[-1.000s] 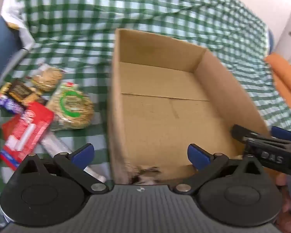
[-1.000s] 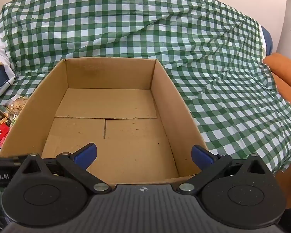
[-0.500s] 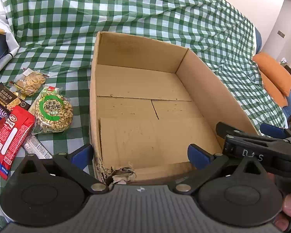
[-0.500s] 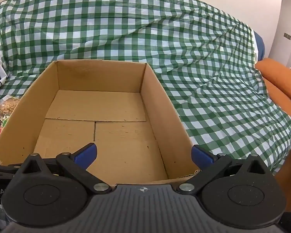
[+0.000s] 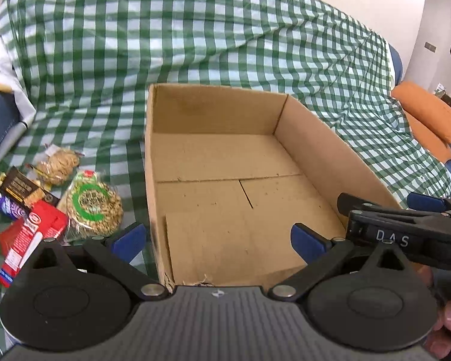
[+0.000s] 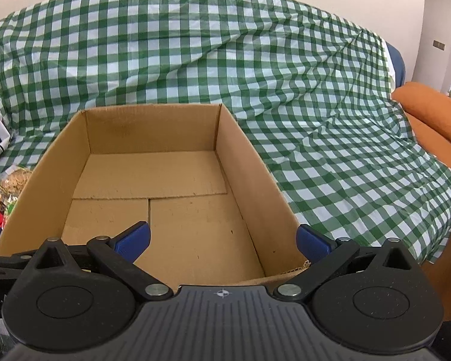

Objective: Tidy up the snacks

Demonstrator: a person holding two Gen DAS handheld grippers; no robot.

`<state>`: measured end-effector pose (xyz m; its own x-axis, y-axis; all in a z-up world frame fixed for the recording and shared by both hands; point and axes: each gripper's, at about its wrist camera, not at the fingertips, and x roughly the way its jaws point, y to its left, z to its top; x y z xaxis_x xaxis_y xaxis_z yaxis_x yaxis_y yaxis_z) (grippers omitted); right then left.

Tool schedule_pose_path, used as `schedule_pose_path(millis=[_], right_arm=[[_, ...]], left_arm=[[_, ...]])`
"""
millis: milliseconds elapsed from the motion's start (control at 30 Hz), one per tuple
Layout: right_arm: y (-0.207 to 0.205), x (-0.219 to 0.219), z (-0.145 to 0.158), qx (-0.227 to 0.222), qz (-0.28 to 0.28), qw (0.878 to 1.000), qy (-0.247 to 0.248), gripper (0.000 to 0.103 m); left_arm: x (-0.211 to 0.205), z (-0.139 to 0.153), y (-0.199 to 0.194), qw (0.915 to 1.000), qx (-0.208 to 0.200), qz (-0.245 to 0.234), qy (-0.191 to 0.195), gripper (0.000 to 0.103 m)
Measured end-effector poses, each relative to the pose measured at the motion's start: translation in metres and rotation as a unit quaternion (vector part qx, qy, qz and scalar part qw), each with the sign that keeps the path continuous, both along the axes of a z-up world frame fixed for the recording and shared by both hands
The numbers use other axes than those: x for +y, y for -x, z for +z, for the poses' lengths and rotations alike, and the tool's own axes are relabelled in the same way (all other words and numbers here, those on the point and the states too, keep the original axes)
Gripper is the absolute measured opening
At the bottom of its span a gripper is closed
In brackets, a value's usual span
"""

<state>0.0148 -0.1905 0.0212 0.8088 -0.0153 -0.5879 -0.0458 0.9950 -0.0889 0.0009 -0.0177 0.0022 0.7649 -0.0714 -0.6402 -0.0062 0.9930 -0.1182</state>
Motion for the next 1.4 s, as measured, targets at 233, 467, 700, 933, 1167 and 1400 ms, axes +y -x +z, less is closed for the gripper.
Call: schedule_pose_path(millis=[233, 467, 700, 933, 1167, 1400], right_arm=[[0.003, -0.003, -0.001, -0.019, 0.0, 0.999, -0.028, 0.102], [0.003, -0.005, 0.001, -0.02, 0.009, 0.999, -0.039, 0.101], [0.001, -0.003, 0.0, -0.002, 0.011, 0.999, -0.032, 0.096], [0.002, 0.001, 0.0, -0.002, 0.018, 1.0, -0.025, 0.09], [0.004, 0.001, 0.002, -0.01, 0.021, 0.999, -0.035, 0.085], [0.007, 0.005, 0.002, -0.02, 0.03, 0.999, -0.028, 0.085]], left_arm=[[-0.003, 0.008, 0.01, 0.998, -0.056, 0.002, -0.029, 0.102], [0.003, 0.008, 0.007, 0.999, -0.039, -0.012, -0.016, 0.102], [0.004, 0.008, 0.008, 0.9992, -0.035, -0.013, -0.011, 0.102], [0.006, 0.009, 0.009, 0.9993, -0.03, -0.021, -0.001, 0.098], [0.005, 0.012, 0.01, 0.999, -0.029, -0.034, 0.003, 0.082], [0.01, 0.012, 0.01, 0.999, -0.019, -0.038, 0.016, 0.06]])
